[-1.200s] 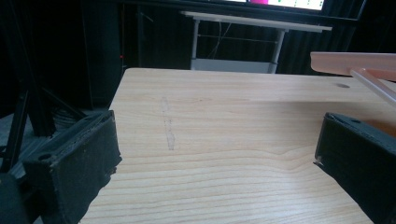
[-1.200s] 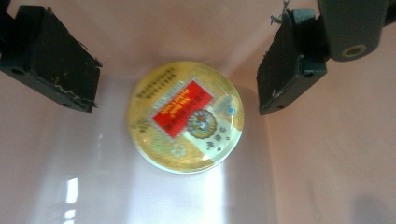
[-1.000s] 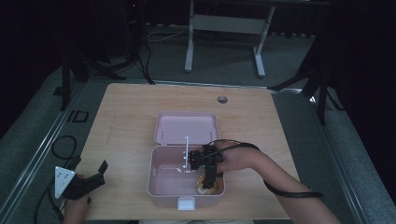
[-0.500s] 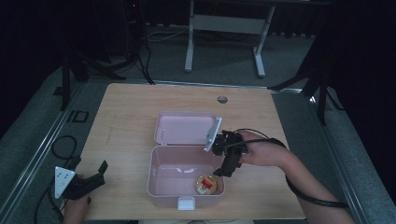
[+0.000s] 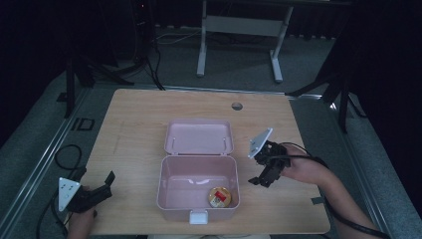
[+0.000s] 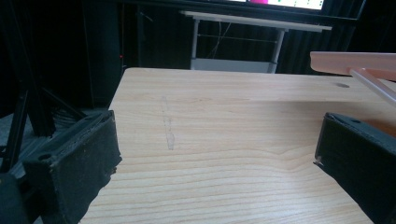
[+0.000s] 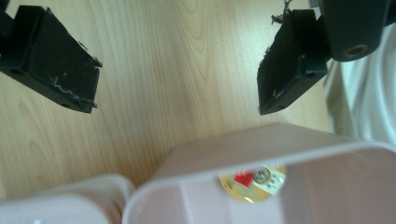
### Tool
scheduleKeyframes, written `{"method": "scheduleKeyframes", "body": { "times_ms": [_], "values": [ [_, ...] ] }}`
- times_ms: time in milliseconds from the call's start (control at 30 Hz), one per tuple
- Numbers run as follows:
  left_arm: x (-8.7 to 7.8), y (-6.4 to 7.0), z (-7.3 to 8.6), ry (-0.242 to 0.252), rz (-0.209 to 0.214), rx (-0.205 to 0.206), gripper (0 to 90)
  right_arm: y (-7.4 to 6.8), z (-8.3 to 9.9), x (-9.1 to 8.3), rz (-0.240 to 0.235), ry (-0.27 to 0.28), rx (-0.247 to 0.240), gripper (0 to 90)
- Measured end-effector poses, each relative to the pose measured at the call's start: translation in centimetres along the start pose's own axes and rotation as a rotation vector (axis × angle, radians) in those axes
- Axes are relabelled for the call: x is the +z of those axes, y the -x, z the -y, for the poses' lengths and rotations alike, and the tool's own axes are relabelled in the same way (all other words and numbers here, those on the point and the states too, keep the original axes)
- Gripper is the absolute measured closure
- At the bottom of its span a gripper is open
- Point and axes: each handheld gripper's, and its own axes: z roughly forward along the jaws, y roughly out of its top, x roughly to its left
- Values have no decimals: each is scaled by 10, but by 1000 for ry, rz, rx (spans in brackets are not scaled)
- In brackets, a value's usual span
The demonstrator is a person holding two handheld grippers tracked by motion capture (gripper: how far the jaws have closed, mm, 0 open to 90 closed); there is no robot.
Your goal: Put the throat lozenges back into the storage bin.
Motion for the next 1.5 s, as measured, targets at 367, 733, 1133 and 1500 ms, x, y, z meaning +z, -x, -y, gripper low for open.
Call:
{"method": "scheduleKeyframes", "body": {
  "times_ms": [367, 733, 1133, 1500],
  "values": [
    [0, 0, 0, -2, 2, -1, 3, 18, 59, 44, 80, 139, 127, 128],
    [0, 0, 0, -1, 2, 0, 3, 31, 114, 73, 266, 278, 309, 117],
    [0, 0, 0, -2, 2, -2, 3, 30, 167, 82, 536, 405, 593, 117],
    [0, 0, 0, -3, 1, -2, 3, 25, 196, 79, 612, 438, 839, 118]
  ]
}}
